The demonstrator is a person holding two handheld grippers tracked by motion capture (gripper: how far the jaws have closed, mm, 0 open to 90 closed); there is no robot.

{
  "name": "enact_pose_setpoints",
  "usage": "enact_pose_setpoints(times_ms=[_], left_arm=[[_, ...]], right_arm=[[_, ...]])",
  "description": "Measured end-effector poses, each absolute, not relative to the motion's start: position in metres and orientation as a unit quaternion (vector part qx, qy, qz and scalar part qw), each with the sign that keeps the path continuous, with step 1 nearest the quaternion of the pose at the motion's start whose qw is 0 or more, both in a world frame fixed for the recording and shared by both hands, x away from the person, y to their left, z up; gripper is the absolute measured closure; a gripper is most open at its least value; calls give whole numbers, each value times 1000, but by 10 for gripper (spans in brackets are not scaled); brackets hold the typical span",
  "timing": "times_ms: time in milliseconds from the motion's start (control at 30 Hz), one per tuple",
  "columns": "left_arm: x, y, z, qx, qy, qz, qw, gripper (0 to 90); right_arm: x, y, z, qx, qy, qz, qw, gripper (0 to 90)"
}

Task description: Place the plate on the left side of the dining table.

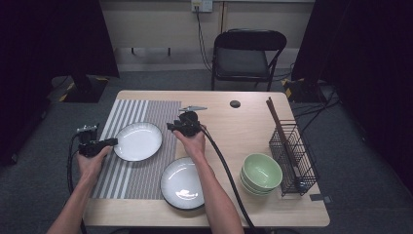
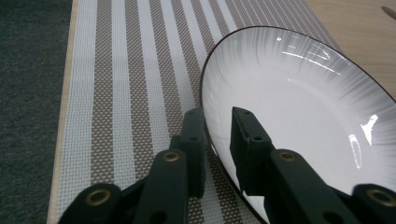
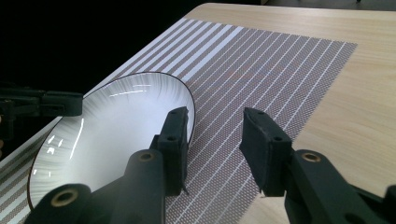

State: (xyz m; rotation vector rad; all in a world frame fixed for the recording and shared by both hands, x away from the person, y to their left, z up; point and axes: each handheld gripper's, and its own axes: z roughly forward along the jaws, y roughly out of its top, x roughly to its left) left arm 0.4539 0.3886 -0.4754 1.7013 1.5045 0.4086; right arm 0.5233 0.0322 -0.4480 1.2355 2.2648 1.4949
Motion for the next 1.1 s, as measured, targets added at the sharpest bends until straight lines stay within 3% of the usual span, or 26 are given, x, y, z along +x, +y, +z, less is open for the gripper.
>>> enact_pose_setpoints(times_ms=[933, 1100], left_arm=[[429, 333, -436, 709, 499, 153, 474, 662], [426, 324, -433, 717, 482, 141, 484, 724]], right_arm=[[486, -20, -420, 404, 745, 520, 106, 567], [480, -26, -411, 399, 744, 524, 116, 553]])
